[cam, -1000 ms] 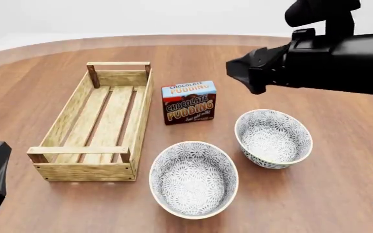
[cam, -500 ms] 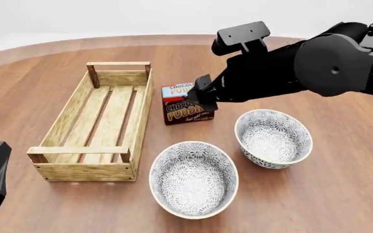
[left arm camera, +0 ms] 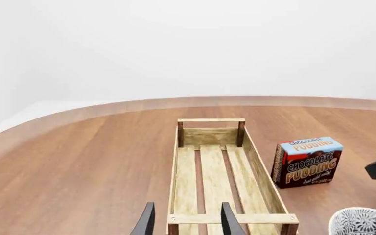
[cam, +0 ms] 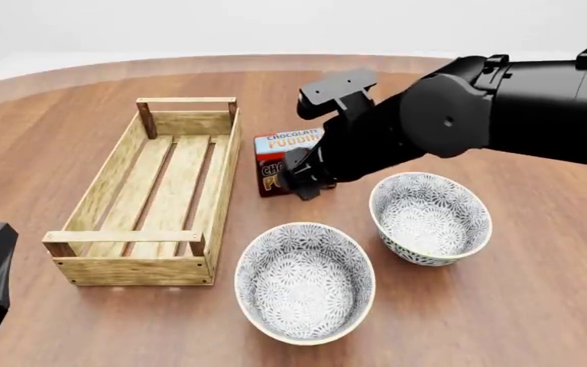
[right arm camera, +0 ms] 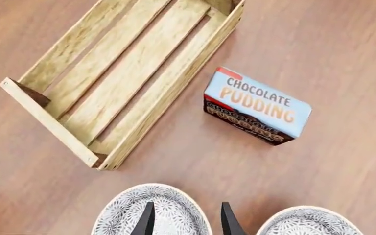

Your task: Stack the left bowl on the right bowl and place them in the tray.

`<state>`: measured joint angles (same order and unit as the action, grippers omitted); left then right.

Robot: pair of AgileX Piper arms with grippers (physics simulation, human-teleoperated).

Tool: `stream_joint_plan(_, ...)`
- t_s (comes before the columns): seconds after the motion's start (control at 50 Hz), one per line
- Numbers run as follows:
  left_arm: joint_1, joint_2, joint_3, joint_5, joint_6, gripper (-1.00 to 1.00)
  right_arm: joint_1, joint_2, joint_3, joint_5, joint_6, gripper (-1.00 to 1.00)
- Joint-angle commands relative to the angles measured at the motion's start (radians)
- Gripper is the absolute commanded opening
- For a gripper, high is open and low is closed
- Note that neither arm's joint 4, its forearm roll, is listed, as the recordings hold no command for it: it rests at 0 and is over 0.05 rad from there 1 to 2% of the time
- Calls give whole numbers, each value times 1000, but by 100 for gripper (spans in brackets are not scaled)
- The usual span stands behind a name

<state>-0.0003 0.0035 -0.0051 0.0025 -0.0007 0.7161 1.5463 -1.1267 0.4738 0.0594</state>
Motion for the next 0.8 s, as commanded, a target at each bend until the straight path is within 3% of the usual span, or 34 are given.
stream_joint_plan(0.02,0,0,0,0,0,100,6,70,-19,7,-9,100)
stream_joint_plan(0.44,0,0,0,0,0,100,49,140,12,6,9,100)
stream_joint_plan(0.8,0,0,0,0,0,100,20,176,-10,30,-32,100)
